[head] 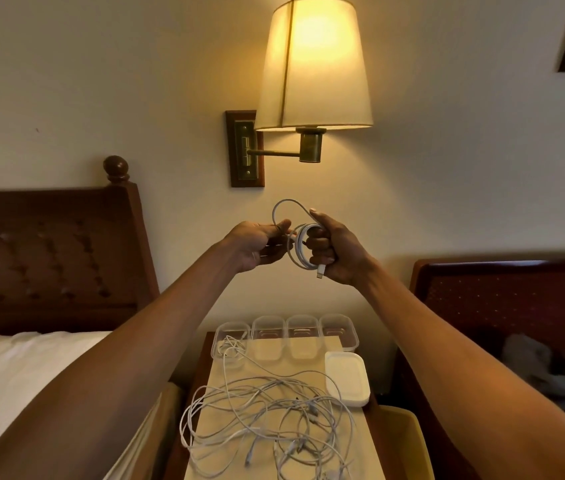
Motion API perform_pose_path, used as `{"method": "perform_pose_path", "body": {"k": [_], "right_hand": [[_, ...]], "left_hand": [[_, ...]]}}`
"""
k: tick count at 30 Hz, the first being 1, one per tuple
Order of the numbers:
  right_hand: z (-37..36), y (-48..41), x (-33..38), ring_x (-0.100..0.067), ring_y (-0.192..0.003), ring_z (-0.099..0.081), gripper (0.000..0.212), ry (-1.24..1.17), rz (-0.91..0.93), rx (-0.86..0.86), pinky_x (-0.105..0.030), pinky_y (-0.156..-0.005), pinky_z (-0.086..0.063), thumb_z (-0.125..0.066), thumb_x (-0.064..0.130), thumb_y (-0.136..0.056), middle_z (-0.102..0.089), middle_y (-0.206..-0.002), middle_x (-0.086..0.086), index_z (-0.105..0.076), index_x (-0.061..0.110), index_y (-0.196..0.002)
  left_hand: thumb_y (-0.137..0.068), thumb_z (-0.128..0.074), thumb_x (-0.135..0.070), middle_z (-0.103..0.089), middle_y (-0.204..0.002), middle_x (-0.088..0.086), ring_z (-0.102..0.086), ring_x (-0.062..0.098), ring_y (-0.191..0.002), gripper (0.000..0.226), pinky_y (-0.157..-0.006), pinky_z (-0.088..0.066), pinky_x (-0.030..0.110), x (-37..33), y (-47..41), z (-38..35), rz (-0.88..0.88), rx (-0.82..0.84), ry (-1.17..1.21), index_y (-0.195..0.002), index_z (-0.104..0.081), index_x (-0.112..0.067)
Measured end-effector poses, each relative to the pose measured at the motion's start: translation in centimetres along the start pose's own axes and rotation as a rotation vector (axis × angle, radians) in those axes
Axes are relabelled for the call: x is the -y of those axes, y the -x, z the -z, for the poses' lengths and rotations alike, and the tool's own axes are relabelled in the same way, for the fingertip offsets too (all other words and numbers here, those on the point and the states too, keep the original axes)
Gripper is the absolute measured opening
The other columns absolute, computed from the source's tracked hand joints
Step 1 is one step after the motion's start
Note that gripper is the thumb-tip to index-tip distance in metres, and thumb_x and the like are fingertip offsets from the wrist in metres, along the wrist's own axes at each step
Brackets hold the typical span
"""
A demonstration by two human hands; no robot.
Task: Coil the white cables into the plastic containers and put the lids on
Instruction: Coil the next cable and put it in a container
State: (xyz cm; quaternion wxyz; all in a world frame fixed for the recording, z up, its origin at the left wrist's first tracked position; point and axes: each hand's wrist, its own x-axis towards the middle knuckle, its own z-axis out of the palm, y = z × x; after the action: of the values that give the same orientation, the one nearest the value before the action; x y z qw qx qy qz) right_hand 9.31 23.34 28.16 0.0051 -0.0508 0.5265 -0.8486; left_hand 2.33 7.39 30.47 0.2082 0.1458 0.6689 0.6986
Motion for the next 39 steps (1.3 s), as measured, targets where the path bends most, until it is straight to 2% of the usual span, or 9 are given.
{"method": "perform_pose_path", "body": {"k": [4,11,15,19,23,27,29,32,39], "right_hand": [[0.3,0.2,0.4,-0.006,-0.036,-0.024,0.055,0.001,-0.030,0.043,-0.017,-0.033,-0.023,-0.040,0.040,-0.102,-0.028,-0.047,0.008,-0.036,0.023,-0.050],[-0.2,0.2,0.5,-0.006,-0.036,-0.026,0.056,0.008,-0.028,0.054,-0.016,-0.032,-0.026,-0.038,0.039,-0.102,-0.031,-0.047,0.006,-0.039,0.021,-0.049],[-0.4,0.1,0.5,-0.007,-0.039,-0.023,0.055,0.024,0.029,-0.032,-0.016,-0.035,-0.024,-0.041,0.037,-0.101,-0.028,-0.050,0.006,-0.038,0.021,-0.049],[-0.6,0.1,0.4,-0.007,-0.042,-0.021,0.054,0.062,0.066,-0.112,-0.018,-0.037,-0.024,-0.043,0.037,-0.101,-0.026,-0.052,0.005,-0.036,0.021,-0.049],[-1.0,-0.2,-0.1,-0.008,-0.044,-0.021,0.050,0.119,0.107,-0.200,-0.019,-0.040,-0.025,-0.045,0.036,-0.100,-0.026,-0.054,0.003,-0.033,0.018,-0.054],[-1.2,-0.6,-0.5,-0.009,-0.045,-0.025,0.046,0.160,0.181,-0.290,-0.021,-0.043,-0.027,-0.045,0.036,-0.099,-0.029,-0.053,0.003,-0.033,0.016,-0.059],[-1.3,-0.8,-0.6,-0.009,-0.045,-0.026,0.046,0.160,0.207,-0.312,-0.022,-0.043,-0.027,-0.045,0.035,-0.100,-0.030,-0.051,0.003,-0.035,0.016,-0.059],[-1.3,-1.1,-0.5,-0.009,-0.044,-0.030,0.045,0.179,0.229,-0.337,-0.022,-0.043,-0.030,-0.045,0.036,-0.100,-0.035,-0.052,0.002,-0.042,0.014,-0.061],[-0.5,-1.2,-0.1,-0.010,-0.045,-0.026,0.046,0.167,0.213,-0.371,-0.024,-0.044,-0.028,-0.047,0.038,-0.099,-0.031,-0.052,0.003,-0.039,0.016,-0.059]], "left_hand": [[-0.094,-0.062,-0.019,-0.069,-0.084,0.010,-0.059,0.020,-0.076,0.026,-0.070,-0.051,0.030,0.6,0.0,0.1,-0.011,0.040,-0.022,-0.107,-0.073,0.001],[-0.097,-0.059,-0.013,-0.064,-0.086,0.011,-0.053,0.021,-0.076,0.017,-0.067,-0.049,0.028,0.7,-0.1,-0.2,0.034,0.059,0.014,-0.095,-0.073,-0.004],[-0.093,-0.065,-0.023,-0.068,-0.085,0.009,-0.059,0.022,-0.080,0.030,-0.070,-0.049,0.033,0.6,0.0,0.1,-0.022,0.045,0.022,-0.116,-0.064,-0.003],[-0.101,-0.053,-0.032,-0.068,-0.090,0.008,-0.060,0.023,-0.088,0.030,-0.078,-0.045,0.038,0.6,0.2,0.4,-0.080,0.031,0.007,-0.107,-0.068,-0.006],[-0.105,-0.044,-0.027,-0.067,-0.098,0.011,-0.058,0.026,-0.100,0.030,-0.084,-0.044,0.042,0.8,0.7,-0.2,-0.103,0.036,-0.026,-0.096,-0.066,-0.008],[-0.101,-0.049,-0.038,-0.067,-0.103,0.011,-0.057,0.026,-0.105,0.030,-0.084,-0.042,0.042,0.3,0.9,-0.6,-0.078,0.072,-0.050,-0.094,-0.063,-0.012],[-0.094,-0.059,-0.048,-0.064,-0.107,0.010,-0.054,0.025,-0.104,0.037,-0.082,-0.041,0.039,0.2,0.8,-0.9,-0.093,0.104,-0.161,-0.105,-0.059,-0.013],[-0.084,-0.075,-0.035,-0.058,-0.117,0.010,-0.051,0.021,-0.105,0.053,-0.081,-0.040,0.038,0.2,0.9,-1.4,-0.156,0.122,-0.299,-0.126,-0.048,-0.014],[-0.083,-0.077,-0.013,-0.067,-0.112,0.016,-0.067,0.028,-0.094,0.053,-0.077,-0.057,0.038,-1.1,0.7,-0.7,-0.130,0.219,-0.401,-0.126,-0.048,-0.020]]}}
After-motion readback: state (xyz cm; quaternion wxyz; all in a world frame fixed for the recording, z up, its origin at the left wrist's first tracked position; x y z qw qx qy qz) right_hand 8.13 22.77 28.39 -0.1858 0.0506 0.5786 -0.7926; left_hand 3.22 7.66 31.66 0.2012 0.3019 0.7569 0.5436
